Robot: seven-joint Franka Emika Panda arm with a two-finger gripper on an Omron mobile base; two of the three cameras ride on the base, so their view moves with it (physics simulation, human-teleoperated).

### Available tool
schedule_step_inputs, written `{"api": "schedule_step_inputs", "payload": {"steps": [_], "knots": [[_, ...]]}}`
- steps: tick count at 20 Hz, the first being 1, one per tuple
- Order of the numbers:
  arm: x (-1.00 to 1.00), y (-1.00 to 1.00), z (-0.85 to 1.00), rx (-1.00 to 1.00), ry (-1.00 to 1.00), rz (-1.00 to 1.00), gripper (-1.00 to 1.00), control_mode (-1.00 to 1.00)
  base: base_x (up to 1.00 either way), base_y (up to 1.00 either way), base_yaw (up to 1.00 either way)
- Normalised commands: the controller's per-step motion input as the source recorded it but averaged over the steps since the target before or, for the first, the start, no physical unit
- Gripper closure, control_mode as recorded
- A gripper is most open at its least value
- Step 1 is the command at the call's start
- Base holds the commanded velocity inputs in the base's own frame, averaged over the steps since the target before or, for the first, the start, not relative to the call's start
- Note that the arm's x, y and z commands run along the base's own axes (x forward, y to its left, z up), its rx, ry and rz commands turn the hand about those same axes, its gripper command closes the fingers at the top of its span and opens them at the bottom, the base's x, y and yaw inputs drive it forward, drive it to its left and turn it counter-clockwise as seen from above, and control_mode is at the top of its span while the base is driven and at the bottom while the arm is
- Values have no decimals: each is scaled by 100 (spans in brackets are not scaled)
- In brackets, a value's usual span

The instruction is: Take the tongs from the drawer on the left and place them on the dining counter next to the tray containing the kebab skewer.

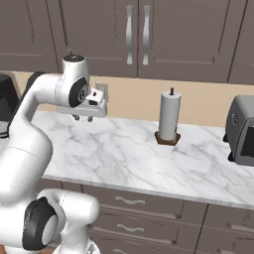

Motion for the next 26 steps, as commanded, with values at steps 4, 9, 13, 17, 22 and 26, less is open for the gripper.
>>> {"api": "schedule_step_inputs", "payload": {"steps": [4, 9, 13, 17, 22, 26], "knots": [[-25, 9, 0, -2, 0, 1, -100, -100, 0, 0, 0], [-69, 44, -6, -10, 0, 9, -100, -100, 0, 0, 0], [-74, 73, -21, -12, 1, 16, -100, -100, 0, 0, 0], [-66, 78, -29, -12, 0, 21, -100, -100, 0, 0, 0], [-55, 97, -28, -19, 0, 24, -100, -100, 0, 0, 0], [-54, 100, -33, -27, 0, 27, -100, -100, 0, 0, 0]]}}
